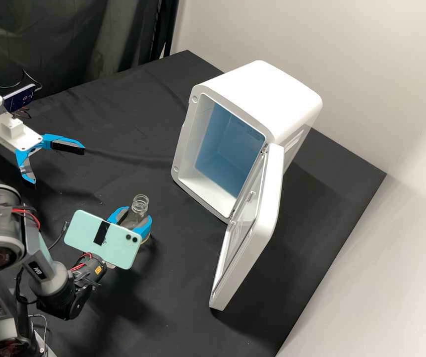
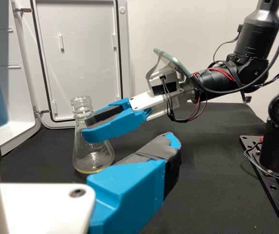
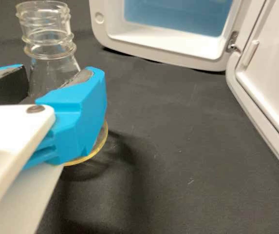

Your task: Place the flask in the incubator

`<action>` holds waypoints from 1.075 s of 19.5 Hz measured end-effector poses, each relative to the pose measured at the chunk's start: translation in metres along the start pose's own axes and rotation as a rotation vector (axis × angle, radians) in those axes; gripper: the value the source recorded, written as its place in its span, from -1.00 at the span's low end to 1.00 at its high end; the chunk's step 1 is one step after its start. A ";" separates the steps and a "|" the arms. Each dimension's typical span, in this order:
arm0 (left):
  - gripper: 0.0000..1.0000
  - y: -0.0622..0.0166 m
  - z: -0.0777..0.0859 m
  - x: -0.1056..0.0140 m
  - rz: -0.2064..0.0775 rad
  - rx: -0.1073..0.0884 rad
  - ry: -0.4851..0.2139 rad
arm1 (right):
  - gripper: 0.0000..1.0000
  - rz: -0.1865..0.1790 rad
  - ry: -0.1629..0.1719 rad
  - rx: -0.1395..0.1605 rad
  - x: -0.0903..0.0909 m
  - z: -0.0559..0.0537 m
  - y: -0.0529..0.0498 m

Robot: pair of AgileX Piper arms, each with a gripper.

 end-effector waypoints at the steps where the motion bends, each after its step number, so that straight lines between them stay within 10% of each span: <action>1: 1.00 0.0000 0.000 0.000 0.000 0.000 0.000 | -1.00 0.006 0.000 0.010 -0.001 0.000 0.001; 4: 1.00 -0.0001 0.000 0.000 -0.001 0.000 0.000 | -1.00 0.004 0.002 0.010 -0.001 -0.001 0.001; 5: 1.00 -0.0001 0.000 0.000 -0.001 0.000 0.000 | 1.00 0.004 0.002 0.010 -0.001 -0.001 0.001; 21: 1.00 -0.0024 0.000 0.001 -0.012 -0.004 -0.002 | 1.00 0.035 -0.016 -0.003 0.004 -0.001 0.001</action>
